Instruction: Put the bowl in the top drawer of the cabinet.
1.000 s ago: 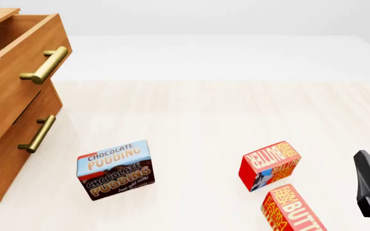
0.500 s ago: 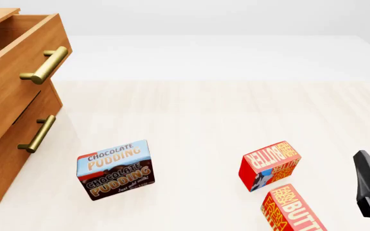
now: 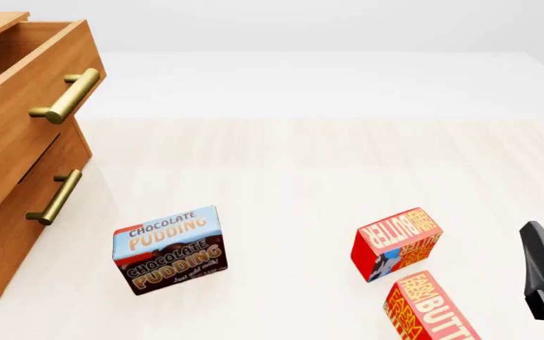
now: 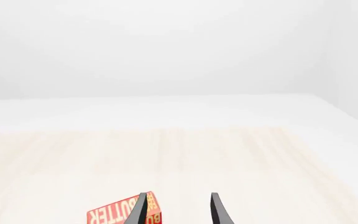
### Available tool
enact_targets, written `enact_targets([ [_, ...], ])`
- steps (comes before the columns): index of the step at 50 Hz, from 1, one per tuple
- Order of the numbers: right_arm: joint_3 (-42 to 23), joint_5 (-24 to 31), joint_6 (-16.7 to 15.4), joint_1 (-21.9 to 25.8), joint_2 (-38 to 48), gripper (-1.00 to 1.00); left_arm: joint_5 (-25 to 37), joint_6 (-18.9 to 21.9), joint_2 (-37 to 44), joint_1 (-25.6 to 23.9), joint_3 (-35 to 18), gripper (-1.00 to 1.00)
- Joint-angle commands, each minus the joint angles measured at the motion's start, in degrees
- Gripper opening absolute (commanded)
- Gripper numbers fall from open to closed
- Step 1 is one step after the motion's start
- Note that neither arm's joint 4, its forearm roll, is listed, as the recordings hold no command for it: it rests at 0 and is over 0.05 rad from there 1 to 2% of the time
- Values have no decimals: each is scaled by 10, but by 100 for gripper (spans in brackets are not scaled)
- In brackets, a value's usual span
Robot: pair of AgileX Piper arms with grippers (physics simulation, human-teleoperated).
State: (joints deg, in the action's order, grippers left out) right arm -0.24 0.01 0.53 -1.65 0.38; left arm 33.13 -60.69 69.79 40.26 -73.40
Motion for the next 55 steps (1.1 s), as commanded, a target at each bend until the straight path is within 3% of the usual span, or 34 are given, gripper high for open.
enact_targets([
  [1, 0, 0, 0, 0, -1, 100, 6, 5, -1, -7, 1, 100],
  [55, 0, -9, 1, 11, -3, 100, 94, -83, -217, -165, 120, 100],
])
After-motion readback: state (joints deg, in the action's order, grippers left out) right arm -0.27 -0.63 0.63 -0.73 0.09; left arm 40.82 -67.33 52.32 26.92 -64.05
